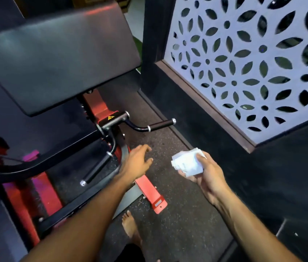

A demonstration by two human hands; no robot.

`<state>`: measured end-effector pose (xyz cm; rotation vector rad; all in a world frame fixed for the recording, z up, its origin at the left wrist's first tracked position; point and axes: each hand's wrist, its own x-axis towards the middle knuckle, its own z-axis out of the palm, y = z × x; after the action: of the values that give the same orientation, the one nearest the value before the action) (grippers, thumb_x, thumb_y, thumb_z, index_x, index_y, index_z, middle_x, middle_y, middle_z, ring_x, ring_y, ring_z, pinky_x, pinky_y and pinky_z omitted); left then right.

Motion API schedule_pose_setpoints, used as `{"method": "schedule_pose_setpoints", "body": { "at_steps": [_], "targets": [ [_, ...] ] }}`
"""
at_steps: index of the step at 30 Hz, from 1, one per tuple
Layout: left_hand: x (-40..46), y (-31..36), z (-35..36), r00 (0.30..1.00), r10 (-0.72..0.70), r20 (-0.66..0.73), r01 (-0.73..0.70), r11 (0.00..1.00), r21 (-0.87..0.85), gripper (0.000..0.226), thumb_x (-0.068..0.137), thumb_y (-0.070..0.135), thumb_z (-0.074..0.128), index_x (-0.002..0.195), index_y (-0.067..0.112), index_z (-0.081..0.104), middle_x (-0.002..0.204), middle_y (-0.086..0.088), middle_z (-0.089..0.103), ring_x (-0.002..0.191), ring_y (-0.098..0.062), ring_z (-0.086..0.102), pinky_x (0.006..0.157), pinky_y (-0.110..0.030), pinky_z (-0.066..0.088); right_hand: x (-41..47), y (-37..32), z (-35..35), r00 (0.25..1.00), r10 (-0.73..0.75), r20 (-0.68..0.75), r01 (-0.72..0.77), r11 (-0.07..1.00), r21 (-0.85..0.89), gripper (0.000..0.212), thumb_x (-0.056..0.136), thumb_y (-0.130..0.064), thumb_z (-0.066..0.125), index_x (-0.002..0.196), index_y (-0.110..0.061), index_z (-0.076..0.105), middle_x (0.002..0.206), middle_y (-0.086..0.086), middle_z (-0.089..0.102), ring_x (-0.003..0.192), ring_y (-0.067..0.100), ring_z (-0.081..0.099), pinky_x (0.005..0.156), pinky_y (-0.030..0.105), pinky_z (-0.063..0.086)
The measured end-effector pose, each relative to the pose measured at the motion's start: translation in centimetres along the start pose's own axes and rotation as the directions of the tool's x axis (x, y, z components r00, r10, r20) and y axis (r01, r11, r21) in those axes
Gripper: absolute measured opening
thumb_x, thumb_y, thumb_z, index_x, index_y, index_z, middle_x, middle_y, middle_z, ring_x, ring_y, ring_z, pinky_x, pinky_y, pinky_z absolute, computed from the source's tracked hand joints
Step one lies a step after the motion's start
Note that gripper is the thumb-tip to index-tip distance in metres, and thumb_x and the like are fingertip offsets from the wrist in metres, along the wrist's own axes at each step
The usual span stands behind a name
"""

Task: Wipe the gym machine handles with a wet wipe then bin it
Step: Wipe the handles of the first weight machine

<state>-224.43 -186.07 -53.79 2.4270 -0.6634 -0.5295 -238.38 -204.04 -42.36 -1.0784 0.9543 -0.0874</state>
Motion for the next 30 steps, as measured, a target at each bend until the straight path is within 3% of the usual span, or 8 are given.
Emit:
{"method": "schedule_pose_setpoints", "body": {
  "at_steps": [6,11,15,18,20,23,27,30],
  "targets": [
    [12.3,-2.0,-0.4,0.996,0.008,0.087,-0.028,0.972,0.234,0.061,0.089,0.04,0.07,0.141,0.022,0.044,0.134,-0.005,0.054,0.125,-0.032,0.054,0.101,-0.046,0.046,7.7,-2.2,1.7,0.992,-0.12,-0.049,0.103,0.96,-0.261,0.033,0.108,-0.03,0.041,0.12,-0.014,0.068,0.11,0.014,0.074,0.098,0.03,0.072,0.084,0.044,0.058],
    [21.5,-3.1,1.7,0.977,-0.03,0.212,-0.048,0.933,0.355,0.085,0.083,0.048,0.077,0.151,0.022,0.032,0.14,-0.008,0.052,0.128,-0.034,0.054,0.108,-0.049,0.042,13.3,-2.7,1.7,0.997,-0.074,-0.034,0.067,0.983,-0.169,0.033,0.108,-0.036,0.04,0.133,-0.025,0.058,0.121,0.008,0.068,0.107,0.031,0.07,0.081,0.06,0.059],
    [25.3,-4.4,4.5,0.944,-0.087,0.317,-0.038,0.928,0.37,0.074,0.085,0.052,0.074,0.146,0.027,0.041,0.134,-0.006,0.061,0.119,-0.031,0.062,0.095,-0.043,0.05,20.0,-2.7,1.2,0.985,-0.175,0.0,0.165,0.93,-0.327,0.029,0.108,-0.037,0.039,0.12,-0.028,0.064,0.115,0.008,0.071,0.102,0.025,0.072,0.088,0.054,0.059],
    [25.8,-5.4,6.3,0.972,-0.095,0.214,-0.014,0.89,0.457,0.045,0.087,0.054,0.066,0.125,0.033,0.055,0.118,-0.003,0.07,0.108,-0.029,0.068,0.088,-0.039,0.052,26.1,-1.6,1.1,0.927,-0.365,0.081,0.337,0.721,-0.605,0.031,0.108,-0.04,0.035,0.105,-0.029,0.064,0.099,0.0,0.07,0.093,0.017,0.068,0.087,0.042,0.055],
    [26.0,-5.6,6.9,0.983,-0.085,0.164,-0.001,0.885,0.465,0.041,0.085,0.053,0.065,0.118,0.034,0.051,0.115,0.0,0.07,0.105,-0.029,0.069,0.085,-0.038,0.052,30.1,-0.6,1.4,0.849,-0.479,0.223,0.482,0.53,-0.697,0.028,0.109,-0.034,0.034,0.102,-0.028,0.061,0.098,-0.004,0.064,0.091,0.013,0.06,0.083,0.033,0.046],
    [26.0,-5.8,7.4,0.992,-0.042,0.122,-0.019,0.886,0.463,0.048,0.084,0.052,0.066,0.118,0.034,0.038,0.118,0.004,0.066,0.107,-0.028,0.068,0.083,-0.039,0.051,35.6,2.1,2.5,0.721,-0.483,0.497,0.656,0.244,-0.714,0.032,0.108,-0.022,0.039,0.132,-0.016,0.058,0.137,-0.001,0.052,0.127,0.009,0.048,0.112,0.028,0.035],
    [26.5,-5.9,7.9,0.991,-0.08,0.104,0.008,0.833,0.554,0.038,0.086,0.054,0.06,0.117,0.035,0.05,0.114,0.002,0.071,0.106,-0.029,0.069,0.078,-0.036,0.05,40.3,5.9,3.3,0.6,-0.353,0.718,0.707,-0.188,-0.682,0.054,0.104,-0.044,0.029,0.147,-0.016,0.047,0.153,0.001,0.045,0.14,0.019,0.041,0.12,0.051,0.024],
    [27.0,-5.7,7.9,0.983,-0.129,0.131,0.03,0.815,0.578,0.029,0.086,0.051,0.058,0.11,0.034,0.059,0.109,0.002,0.073,0.104,-0.027,0.07,0.079,-0.035,0.05,41.5,6.4,2.5,0.514,-0.332,0.791,0.753,-0.266,-0.601,0.055,0.105,-0.04,0.026,0.151,-0.015,0.041,0.153,0.0,0.045,0.142,0.019,0.038,0.122,0.055,0.017]
  ]
}}
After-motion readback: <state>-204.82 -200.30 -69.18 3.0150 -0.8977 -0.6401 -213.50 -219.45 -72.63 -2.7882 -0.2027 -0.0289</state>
